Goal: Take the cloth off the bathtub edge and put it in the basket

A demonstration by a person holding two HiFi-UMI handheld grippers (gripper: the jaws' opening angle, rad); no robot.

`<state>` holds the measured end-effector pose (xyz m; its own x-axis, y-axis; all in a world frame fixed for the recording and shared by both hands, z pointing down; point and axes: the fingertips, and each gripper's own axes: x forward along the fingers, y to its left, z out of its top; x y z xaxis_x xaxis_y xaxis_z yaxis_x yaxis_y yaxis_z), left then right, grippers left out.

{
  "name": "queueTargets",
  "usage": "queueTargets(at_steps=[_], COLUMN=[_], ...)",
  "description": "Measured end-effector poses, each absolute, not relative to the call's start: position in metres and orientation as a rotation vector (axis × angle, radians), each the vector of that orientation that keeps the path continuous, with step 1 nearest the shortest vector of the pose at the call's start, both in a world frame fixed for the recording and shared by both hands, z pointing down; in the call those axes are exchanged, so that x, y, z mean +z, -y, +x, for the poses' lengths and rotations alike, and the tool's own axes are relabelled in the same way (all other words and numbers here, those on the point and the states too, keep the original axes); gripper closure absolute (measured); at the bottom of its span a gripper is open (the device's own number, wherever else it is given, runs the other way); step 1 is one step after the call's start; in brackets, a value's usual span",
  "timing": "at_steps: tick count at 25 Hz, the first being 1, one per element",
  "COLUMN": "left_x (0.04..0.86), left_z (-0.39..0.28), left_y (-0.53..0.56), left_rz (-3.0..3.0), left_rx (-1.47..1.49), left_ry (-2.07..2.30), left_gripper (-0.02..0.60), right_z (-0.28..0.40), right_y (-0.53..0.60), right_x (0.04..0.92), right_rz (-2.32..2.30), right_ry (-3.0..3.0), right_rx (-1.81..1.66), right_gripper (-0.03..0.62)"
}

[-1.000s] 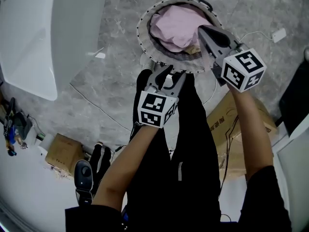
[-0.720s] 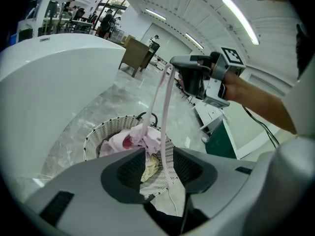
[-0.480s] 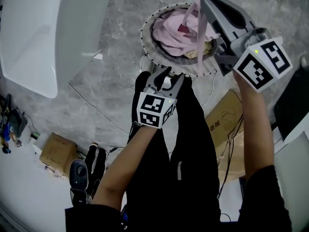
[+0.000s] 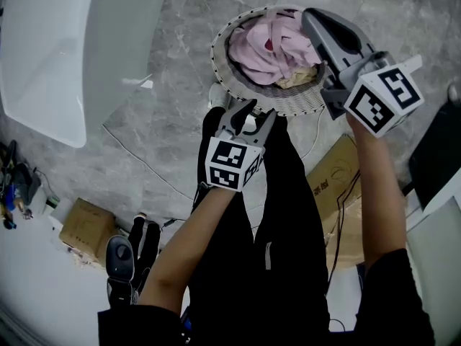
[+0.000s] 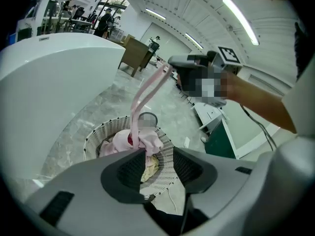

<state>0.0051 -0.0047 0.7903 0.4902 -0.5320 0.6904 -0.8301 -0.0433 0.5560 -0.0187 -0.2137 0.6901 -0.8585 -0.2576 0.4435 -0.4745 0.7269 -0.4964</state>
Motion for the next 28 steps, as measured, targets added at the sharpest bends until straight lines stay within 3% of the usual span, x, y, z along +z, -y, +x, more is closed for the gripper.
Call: queueTargets(at_steps=[13,16,18,28], left_x=[0.796,0.794,0.788,0.734], left_z=[0.011,0.015,0.018,0.025], left_y=[-0.010,-0.009,-0.010,0.000], left_rz=[1.734,1.748,1.754,1.934], left_rx=[0.396,0.391,0.387,0.397], left_ry=[1.149,1.137,1.130,1.098], left_gripper=[0.397,0.397,0.397,0.397], right_z=[0.046,0.051,0.054,0.089], right_y=[0.123,0.118,0.114,0.100], right_x=[0.808,0.807,0.801,0.725], right_rz=[0.627,0.651,0.666,0.932], right_ry=[2.213,2.205,2.202,2.255], right_rx=[0.932,0.928,0.937,0.913], right_gripper=[0.557,0.531,0.442,0.442])
